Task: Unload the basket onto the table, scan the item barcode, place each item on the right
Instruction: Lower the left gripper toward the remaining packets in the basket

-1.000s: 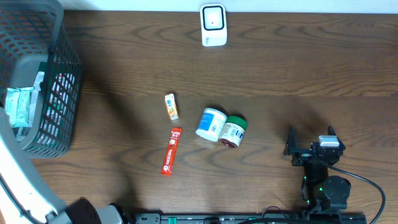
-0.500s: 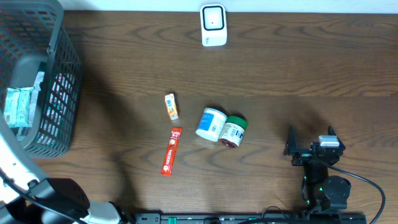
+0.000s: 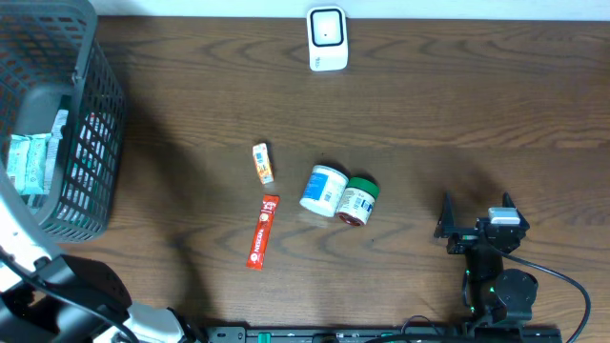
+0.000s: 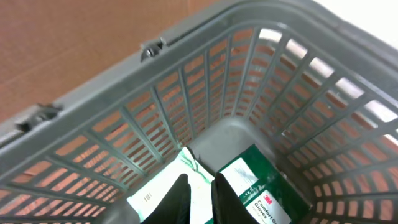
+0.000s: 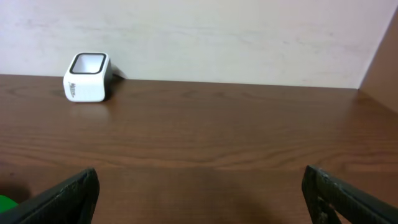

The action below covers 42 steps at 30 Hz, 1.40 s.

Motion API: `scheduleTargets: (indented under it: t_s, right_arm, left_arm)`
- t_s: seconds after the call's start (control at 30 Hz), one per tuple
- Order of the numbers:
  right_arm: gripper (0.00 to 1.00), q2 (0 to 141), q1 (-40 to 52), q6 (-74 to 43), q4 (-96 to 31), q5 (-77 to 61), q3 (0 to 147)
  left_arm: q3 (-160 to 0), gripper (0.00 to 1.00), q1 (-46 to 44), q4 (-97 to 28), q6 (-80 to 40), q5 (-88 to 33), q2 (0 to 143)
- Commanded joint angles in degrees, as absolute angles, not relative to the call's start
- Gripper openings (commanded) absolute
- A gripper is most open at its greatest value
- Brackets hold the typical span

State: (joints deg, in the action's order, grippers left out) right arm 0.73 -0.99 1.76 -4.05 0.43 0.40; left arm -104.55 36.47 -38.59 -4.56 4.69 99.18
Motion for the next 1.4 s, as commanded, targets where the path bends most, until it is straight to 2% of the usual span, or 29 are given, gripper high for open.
scheduleTargets:
  t_s: [0.0, 0.83, 1.37]
  right_arm:
    - [0.99, 0.78, -0.23, 1.98, -4.27, 0.56, 0.32]
    - [0.99, 0.75, -0.23, 1.98, -4.27, 0.56, 0.32]
    - [0.99, 0.75, -0.23, 1.98, -4.27, 0.56, 0.32]
  left_arm:
    - [-105.23, 0.13, 37.23, -39.13, -5.02, 5.23, 101.06]
    - [-105.12, 0.13, 40.53, -42.81, -4.6, 5.65, 110.43]
    - [-105.12, 0.13, 41.12, -43.68, -3.07, 5.63, 111.24]
